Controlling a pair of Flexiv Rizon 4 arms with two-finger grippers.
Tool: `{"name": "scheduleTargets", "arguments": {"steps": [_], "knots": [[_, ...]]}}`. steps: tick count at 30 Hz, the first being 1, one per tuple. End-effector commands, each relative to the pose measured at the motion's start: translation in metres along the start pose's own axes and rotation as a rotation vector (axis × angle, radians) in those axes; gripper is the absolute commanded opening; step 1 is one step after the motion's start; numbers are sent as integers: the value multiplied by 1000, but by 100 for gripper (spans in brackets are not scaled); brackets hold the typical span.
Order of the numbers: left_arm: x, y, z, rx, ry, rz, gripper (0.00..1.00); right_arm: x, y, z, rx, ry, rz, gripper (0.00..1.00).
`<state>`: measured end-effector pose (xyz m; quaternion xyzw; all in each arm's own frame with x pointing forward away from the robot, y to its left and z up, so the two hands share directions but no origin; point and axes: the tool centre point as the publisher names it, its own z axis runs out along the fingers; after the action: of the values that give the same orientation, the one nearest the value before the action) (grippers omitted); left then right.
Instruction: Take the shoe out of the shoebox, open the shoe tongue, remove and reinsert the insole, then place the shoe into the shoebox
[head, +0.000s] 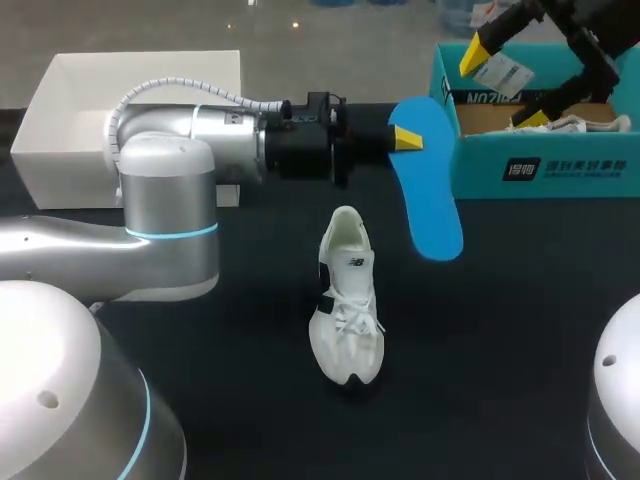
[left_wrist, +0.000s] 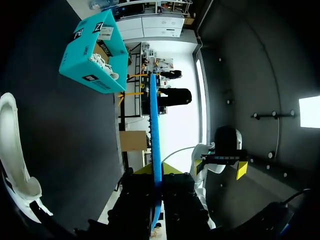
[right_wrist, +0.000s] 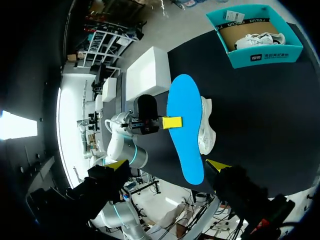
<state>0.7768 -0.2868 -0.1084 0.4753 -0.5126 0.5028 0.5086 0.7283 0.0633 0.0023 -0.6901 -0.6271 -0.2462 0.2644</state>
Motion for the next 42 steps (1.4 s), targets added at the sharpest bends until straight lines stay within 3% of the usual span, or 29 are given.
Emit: {"name": "scheduleTargets", "arguments": {"steps": [1, 6, 16, 24, 33, 38, 42], "knots": [[0, -1, 2, 0, 0, 0, 0, 12, 6, 3, -12, -371, -29, 100], [0, -1, 2, 0, 0, 0, 0, 15, 6, 8, -41, -454, -87, 100], [0, -1, 2, 0, 0, 0, 0, 12, 18, 10, -123, -570, -52, 100], [0, -1, 2, 0, 0, 0, 0, 23, 29, 28, -136, -662, -91, 100], [0, -1, 2, 0, 0, 0, 0, 25, 26, 47, -72, -694, -78, 100], [0, -1, 2, 0, 0, 0, 0, 22, 20, 52, -74, -701, -66, 100], [0, -1, 2, 0, 0, 0, 0, 20, 12, 54, -123, -727, -57, 100]]}}
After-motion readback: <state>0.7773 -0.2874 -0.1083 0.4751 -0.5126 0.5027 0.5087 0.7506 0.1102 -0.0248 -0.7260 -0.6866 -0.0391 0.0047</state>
